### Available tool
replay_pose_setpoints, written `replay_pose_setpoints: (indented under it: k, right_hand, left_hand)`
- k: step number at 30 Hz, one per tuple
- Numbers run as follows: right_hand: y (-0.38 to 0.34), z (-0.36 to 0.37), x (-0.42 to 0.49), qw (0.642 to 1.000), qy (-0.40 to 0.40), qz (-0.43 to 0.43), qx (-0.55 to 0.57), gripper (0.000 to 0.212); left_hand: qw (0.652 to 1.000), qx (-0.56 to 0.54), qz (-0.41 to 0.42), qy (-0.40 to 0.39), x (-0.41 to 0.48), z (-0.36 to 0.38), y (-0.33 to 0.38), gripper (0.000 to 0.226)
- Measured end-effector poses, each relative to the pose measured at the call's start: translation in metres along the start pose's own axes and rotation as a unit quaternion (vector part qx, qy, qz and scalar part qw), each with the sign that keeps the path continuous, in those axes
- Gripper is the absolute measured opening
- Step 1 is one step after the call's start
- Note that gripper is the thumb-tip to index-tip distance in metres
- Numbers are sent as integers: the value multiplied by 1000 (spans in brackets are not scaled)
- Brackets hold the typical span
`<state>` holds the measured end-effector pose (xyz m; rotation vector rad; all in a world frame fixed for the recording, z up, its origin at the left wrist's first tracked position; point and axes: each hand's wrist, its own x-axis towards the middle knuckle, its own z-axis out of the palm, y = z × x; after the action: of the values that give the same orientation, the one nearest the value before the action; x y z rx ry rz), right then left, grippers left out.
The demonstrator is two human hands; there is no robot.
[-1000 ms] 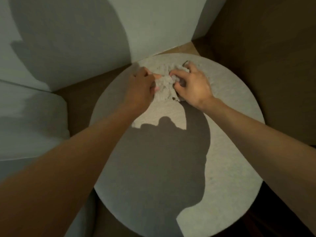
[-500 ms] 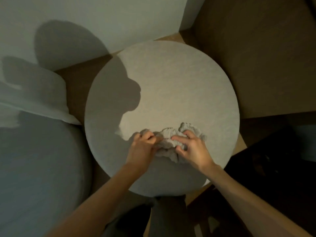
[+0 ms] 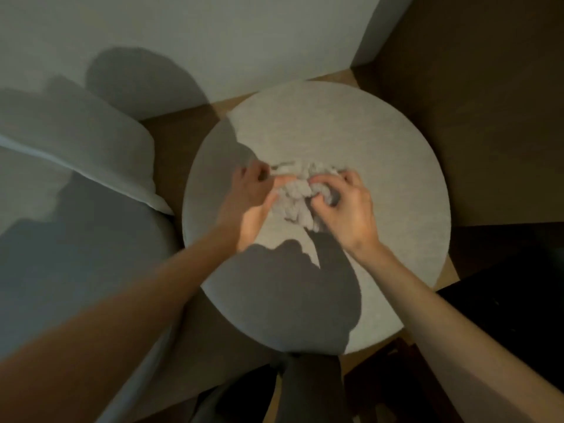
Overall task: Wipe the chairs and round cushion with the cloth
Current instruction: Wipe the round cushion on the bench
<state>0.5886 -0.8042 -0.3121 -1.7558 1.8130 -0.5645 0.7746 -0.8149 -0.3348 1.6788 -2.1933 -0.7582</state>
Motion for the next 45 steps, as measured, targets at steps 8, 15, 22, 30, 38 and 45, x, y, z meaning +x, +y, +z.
replay_pose_setpoints:
  k: [8, 15, 22, 30, 38, 45]
  right_hand:
    - [-15, 48, 151, 996, -61, 6, -67, 35]
    - [-16, 73, 133, 980, -156, -39, -116, 44]
    - [-22, 78, 60, 956, -249, -92, -127, 41]
    - [13, 49, -42, 928, -325, -125, -134, 42]
    - [66, -1, -112, 940, -301, -47, -153, 33]
    - [116, -42, -158, 976, -150, 93, -127, 23]
  left_hand:
    - [995, 77, -52, 43, 120, -28, -58, 37]
    - [996, 25, -71, 40, 87, -15, -90, 37]
    - [994, -6, -104, 38, -23, -9, -74, 27]
    - [984, -57, -168, -17, -131, 33, -16, 36]
    - [973, -147, -157, -87, -156, 79, 58, 39]
    - [954, -213, -88, -190, -141, 120, 115, 46]
